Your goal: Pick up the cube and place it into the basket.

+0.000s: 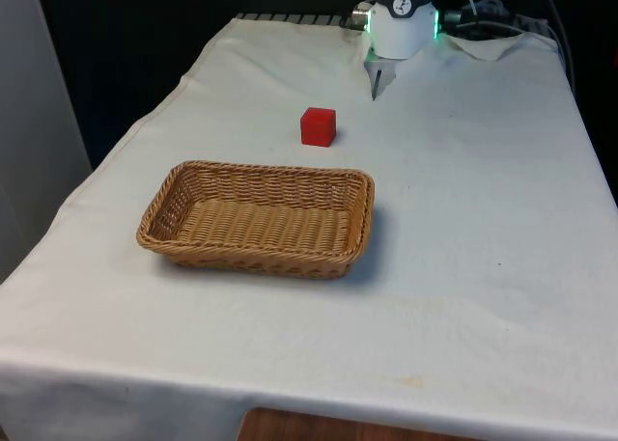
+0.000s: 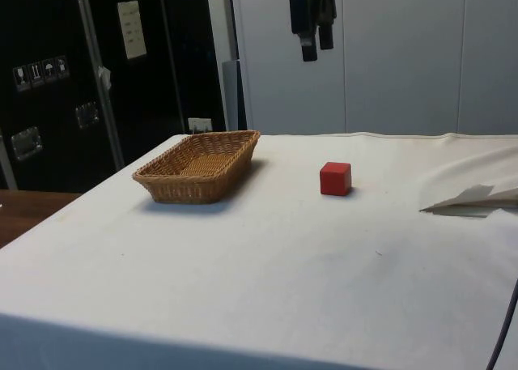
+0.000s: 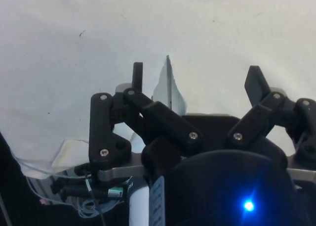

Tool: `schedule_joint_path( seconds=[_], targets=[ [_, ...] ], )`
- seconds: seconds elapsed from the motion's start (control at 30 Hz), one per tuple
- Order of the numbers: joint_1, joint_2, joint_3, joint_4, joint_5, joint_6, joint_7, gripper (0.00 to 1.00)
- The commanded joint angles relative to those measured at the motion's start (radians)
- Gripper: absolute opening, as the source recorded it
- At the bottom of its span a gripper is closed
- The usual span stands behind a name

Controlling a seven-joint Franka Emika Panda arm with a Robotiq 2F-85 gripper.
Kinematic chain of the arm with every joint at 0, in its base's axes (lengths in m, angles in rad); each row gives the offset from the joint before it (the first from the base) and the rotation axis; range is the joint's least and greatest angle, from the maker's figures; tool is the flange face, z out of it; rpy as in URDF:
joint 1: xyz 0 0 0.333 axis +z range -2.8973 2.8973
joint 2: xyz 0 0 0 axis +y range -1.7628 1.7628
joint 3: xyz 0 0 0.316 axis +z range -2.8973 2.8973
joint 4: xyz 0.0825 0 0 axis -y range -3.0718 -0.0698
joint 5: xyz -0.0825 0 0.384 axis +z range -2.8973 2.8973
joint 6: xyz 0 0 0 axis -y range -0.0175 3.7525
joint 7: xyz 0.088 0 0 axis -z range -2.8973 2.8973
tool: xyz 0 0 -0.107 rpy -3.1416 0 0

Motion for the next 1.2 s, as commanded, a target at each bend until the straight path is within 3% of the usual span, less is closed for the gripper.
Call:
schedule_joint_path(
  seconds=[0.0,0.03,0.33,0.37,0.47,0.8,0.97,1.17],
  targets=[
    [0.001,0.0,-0.007,-0.007,0.007,0.016,-0.009,1.0],
    [0.0,0.0,-0.003,-0.002,0.003,0.003,-0.004,1.0],
    [0.004,0.003,-0.028,-0.034,0.048,0.082,-0.076,1.0],
    [0.0,0.007,-0.022,-0.026,0.039,0.065,-0.065,1.0],
    [0.001,0.003,-0.03,-0.046,0.052,0.105,-0.092,1.0],
    [-0.004,0.012,-0.033,-0.059,0.036,0.118,-0.091,1.0],
    [0.0,0.021,-0.04,-0.068,0.026,0.123,-0.092,1.0],
    [-0.005,0.039,-0.04,-0.093,0.0,0.174,-0.084,1.0]
  ],
)
